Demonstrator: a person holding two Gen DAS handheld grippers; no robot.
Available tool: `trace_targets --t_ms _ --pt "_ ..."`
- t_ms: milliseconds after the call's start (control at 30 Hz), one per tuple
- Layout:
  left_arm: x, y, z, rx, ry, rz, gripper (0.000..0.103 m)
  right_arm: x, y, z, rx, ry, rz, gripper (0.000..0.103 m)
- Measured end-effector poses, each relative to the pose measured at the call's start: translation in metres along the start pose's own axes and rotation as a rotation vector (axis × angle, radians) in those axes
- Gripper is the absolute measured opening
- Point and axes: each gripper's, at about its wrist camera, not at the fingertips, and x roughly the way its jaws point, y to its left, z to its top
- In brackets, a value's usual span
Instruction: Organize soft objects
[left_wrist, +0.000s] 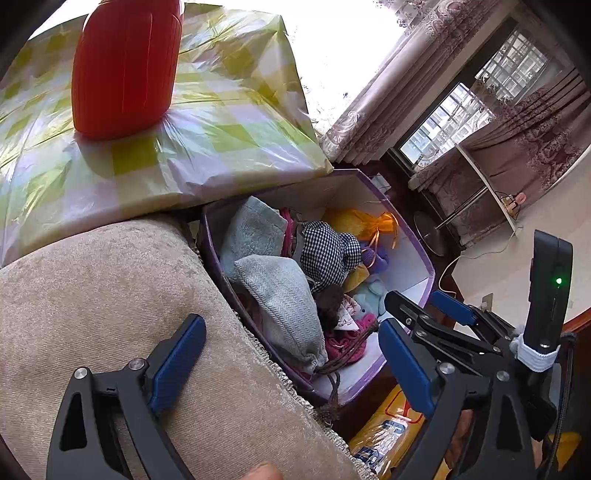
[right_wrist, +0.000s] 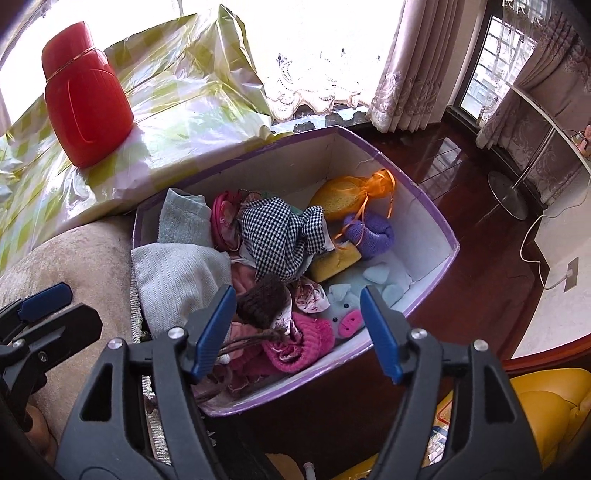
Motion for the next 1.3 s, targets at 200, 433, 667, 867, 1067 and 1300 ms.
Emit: trace_targets --t_ms 200,433,667,867,1067,1300 --pt "0.005 -0.003 0.000 0.018 0.015 0.030 0.097 0.001 0.003 0.000 -0.013 0.005 0.002 0.073" --pt "0.007 -0.005 -0.001 0.031 0.018 0.036 0.099 0.006 0.001 -0.002 -0.008 0.022 0.003 0.073" --pt "0.008 -0.006 -0.001 0.045 0.023 0.040 0.100 0.008 0.002 -0.004 -0.006 0.034 0.006 0.073" --pt "0.009 -0.006 -0.002 0.047 0.023 0.040 0.101 0.008 0.001 -0.004 -0.004 0.034 0.005 0.073" --pt "0.009 -0.006 -0.002 0.047 0.023 0.040 0.101 0.008 -0.001 -0.004 -0.006 0.039 0.002 0.073" --pt "0.009 -0.006 -0.002 0.047 0.024 0.040 0.101 0.004 -0.009 -0.004 -0.007 0.044 -0.008 0.074"
